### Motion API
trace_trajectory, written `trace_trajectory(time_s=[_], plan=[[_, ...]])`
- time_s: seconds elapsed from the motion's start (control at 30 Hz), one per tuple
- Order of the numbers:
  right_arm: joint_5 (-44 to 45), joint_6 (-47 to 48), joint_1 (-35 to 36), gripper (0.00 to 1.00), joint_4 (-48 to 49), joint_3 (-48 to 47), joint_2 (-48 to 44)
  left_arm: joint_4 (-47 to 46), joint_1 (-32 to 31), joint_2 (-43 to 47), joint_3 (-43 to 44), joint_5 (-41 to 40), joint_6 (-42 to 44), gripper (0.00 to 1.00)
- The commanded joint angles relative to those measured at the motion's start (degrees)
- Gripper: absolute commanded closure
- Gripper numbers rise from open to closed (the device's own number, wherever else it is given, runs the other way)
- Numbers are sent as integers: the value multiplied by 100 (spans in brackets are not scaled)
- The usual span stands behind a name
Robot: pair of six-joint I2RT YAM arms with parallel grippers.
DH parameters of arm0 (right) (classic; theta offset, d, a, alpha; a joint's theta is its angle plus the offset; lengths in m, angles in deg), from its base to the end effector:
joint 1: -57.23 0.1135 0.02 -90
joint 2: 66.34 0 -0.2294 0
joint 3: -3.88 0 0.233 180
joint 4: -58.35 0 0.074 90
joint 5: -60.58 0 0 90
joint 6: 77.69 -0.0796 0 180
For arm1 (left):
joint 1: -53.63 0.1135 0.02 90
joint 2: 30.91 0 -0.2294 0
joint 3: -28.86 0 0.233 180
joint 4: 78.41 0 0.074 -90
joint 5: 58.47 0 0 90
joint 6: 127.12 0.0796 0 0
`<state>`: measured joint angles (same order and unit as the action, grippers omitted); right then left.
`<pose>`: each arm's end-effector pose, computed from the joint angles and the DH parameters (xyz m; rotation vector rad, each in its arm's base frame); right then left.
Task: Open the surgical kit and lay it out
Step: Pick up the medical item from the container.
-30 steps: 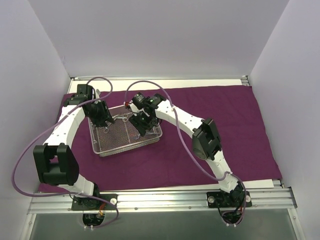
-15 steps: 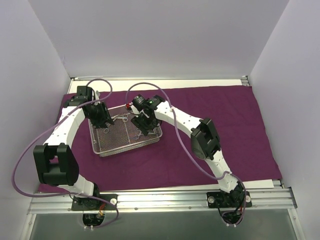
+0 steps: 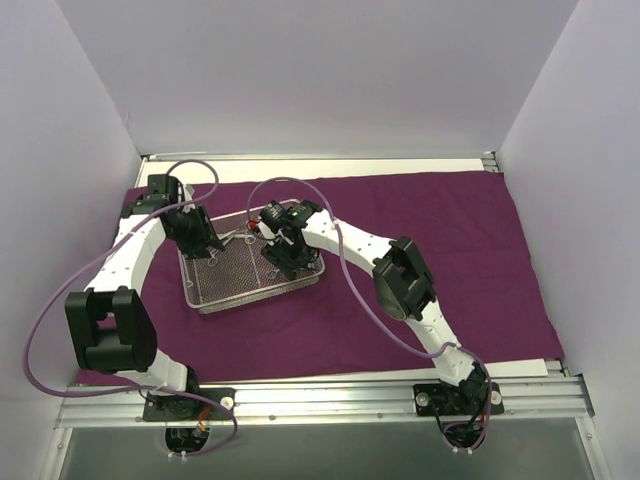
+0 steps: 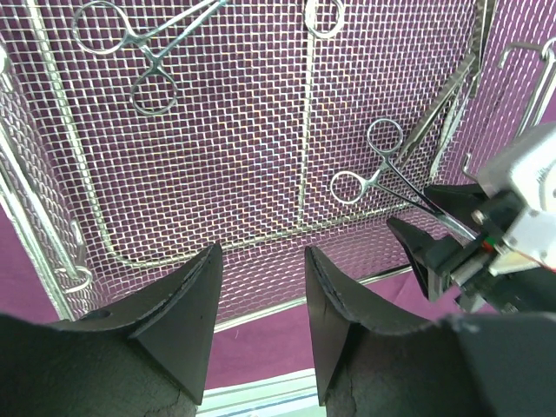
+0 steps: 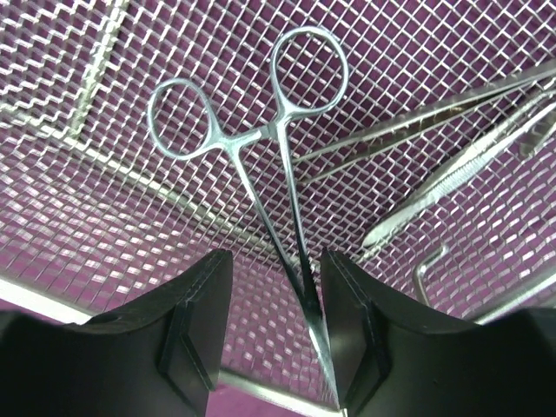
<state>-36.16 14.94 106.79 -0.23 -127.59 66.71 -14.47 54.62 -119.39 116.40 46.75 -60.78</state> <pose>0.3079 0.3757 0.1420 -1.2155 2.3861 0.4287 0.3112 -0.0155 0.2025 -0.5024 2.6795 -0.4763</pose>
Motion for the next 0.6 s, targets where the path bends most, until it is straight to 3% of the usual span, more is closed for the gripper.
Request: trace_trajectory(time_s=[0.0,0.13,0.23,0.27,0.47,0.57], plan=[[243,79,36,56,-134,-43,212,-217,85,183,-2,130,46,48],[568,53,27,64,-134,-297,361,-199,147,174,15,156,90,48],[657,18,36,75,-134,-429,388,-191,199,174,50,183,142,48],[657,0,45,83,-125,-456,379,-164,208,174,59,174,151,48],[946,-157,71,98,-3,-614,151,-111,243,148,68,279,116,48],[973,-254,54,100,120,-658,-42,-138,243,148,24,314,81,48]])
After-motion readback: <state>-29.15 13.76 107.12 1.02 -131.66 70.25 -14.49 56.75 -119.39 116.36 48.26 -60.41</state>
